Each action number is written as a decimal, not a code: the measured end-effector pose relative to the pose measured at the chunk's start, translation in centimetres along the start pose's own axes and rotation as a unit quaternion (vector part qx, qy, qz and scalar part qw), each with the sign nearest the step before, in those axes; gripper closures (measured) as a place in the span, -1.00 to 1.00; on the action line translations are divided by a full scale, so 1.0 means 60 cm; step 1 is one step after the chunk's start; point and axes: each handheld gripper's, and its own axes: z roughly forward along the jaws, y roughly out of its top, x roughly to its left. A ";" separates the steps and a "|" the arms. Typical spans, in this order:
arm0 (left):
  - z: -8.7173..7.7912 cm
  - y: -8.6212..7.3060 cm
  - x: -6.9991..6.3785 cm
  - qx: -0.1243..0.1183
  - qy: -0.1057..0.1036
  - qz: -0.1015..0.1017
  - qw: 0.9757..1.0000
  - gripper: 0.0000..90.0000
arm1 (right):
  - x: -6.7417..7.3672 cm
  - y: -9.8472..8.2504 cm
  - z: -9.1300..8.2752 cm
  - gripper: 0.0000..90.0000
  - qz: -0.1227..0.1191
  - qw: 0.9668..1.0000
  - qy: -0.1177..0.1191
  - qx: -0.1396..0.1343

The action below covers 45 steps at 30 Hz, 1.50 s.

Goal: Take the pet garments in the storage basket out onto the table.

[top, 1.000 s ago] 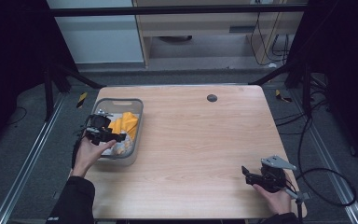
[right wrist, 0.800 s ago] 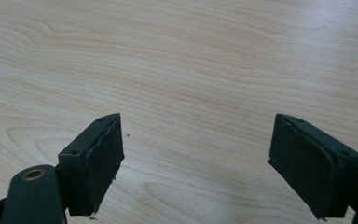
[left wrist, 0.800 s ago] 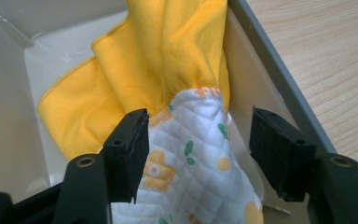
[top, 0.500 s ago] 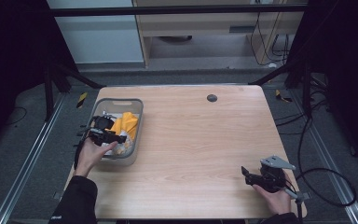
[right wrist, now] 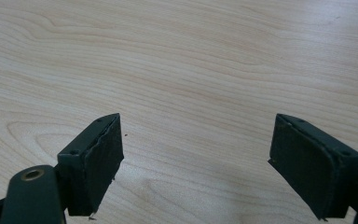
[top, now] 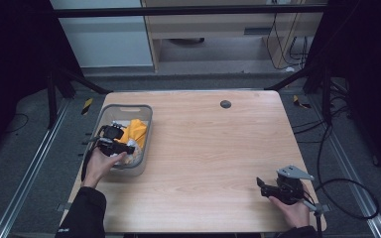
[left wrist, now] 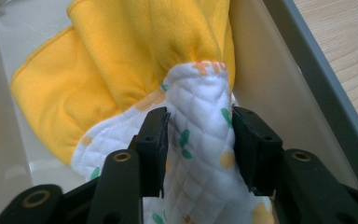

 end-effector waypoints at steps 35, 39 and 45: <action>-0.033 -0.005 0.006 -0.012 0.018 -0.006 1.000 0.80 | 0.000 0.000 0.000 -0.63 -0.001 1.000 0.001 0.002; -0.049 -0.003 0.004 -0.027 0.019 -0.006 0.999 0.80 | 0.000 0.000 0.000 -0.63 -0.002 1.000 0.001 0.002; -0.073 0.002 -0.001 -0.052 0.022 -0.007 0.998 0.81 | 0.000 0.000 -0.001 -0.63 -0.002 1.000 0.002 0.001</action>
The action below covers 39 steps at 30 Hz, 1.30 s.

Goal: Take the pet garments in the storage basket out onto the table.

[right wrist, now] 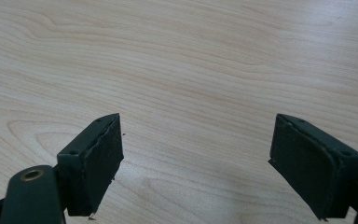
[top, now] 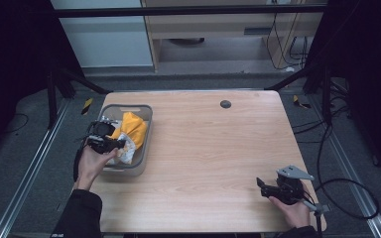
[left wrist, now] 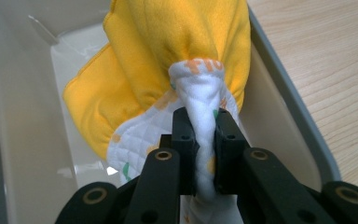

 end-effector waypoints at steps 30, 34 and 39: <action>-0.104 0.012 -0.019 -0.072 0.002 0.027 0.997 0.81 | 0.002 0.002 -0.004 -0.62 -0.004 1.000 -0.006 -0.011; -0.115 0.012 -0.029 -0.078 -0.007 0.034 0.996 0.81 | 0.001 0.002 -0.003 -0.62 -0.005 1.000 -0.006 -0.011; -0.124 0.014 -0.044 -0.085 -0.018 0.046 0.995 0.81 | 0.002 0.002 -0.004 -0.62 -0.004 1.000 -0.006 -0.011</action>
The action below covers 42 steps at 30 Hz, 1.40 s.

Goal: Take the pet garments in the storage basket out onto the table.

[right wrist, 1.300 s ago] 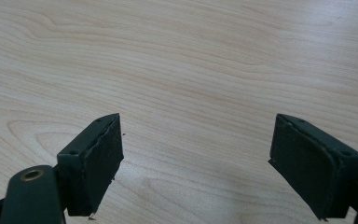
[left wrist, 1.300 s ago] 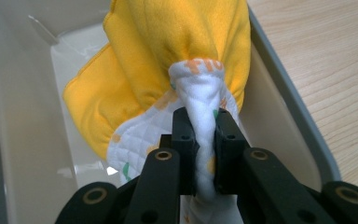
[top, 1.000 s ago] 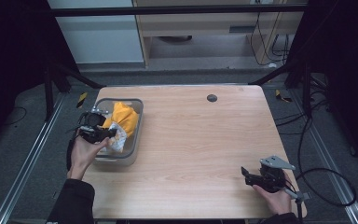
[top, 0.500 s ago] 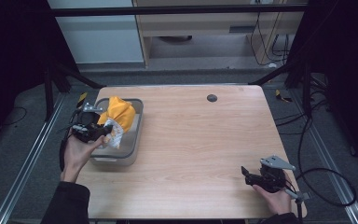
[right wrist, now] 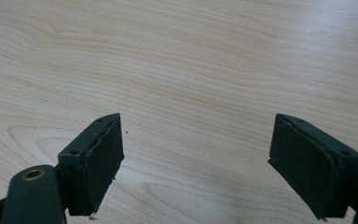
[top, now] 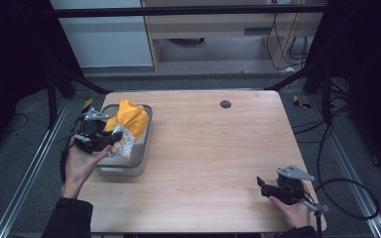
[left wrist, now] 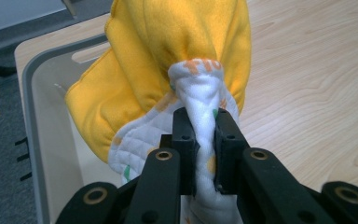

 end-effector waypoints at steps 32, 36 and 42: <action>0.009 0.024 -0.099 -0.020 -0.068 0.056 0.996 0.81 | -0.002 0.000 -0.001 -0.62 0.002 1.000 -0.001 -0.002; 0.015 0.026 -0.110 -0.020 -0.078 0.061 0.995 0.81 | -0.002 0.000 -0.001 -0.62 0.002 1.000 0.000 -0.003; 0.024 0.029 -0.126 -0.021 -0.086 0.068 0.994 0.81 | -0.002 0.000 -0.002 -0.62 0.002 1.000 0.000 -0.003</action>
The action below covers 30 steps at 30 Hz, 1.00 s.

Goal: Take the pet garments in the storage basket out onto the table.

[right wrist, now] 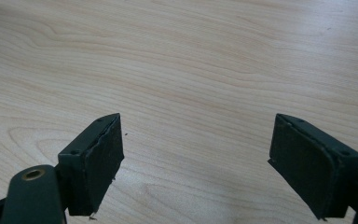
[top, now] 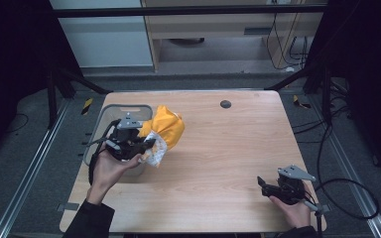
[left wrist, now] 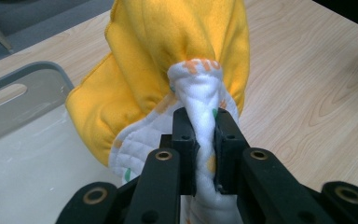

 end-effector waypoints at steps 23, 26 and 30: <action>0.060 0.001 -0.049 0.024 -0.033 0.031 0.999 0.81 | -0.003 -0.001 -0.001 -0.62 -0.001 1.000 -0.002 0.000; 0.071 -0.002 -0.055 0.028 -0.037 0.032 0.998 0.81 | -0.003 -0.001 -0.001 -0.62 0.000 1.000 -0.002 0.001; 0.083 -0.005 -0.061 0.032 -0.042 0.033 0.998 0.81 | -0.003 -0.001 0.000 -0.63 0.001 1.000 -0.002 0.002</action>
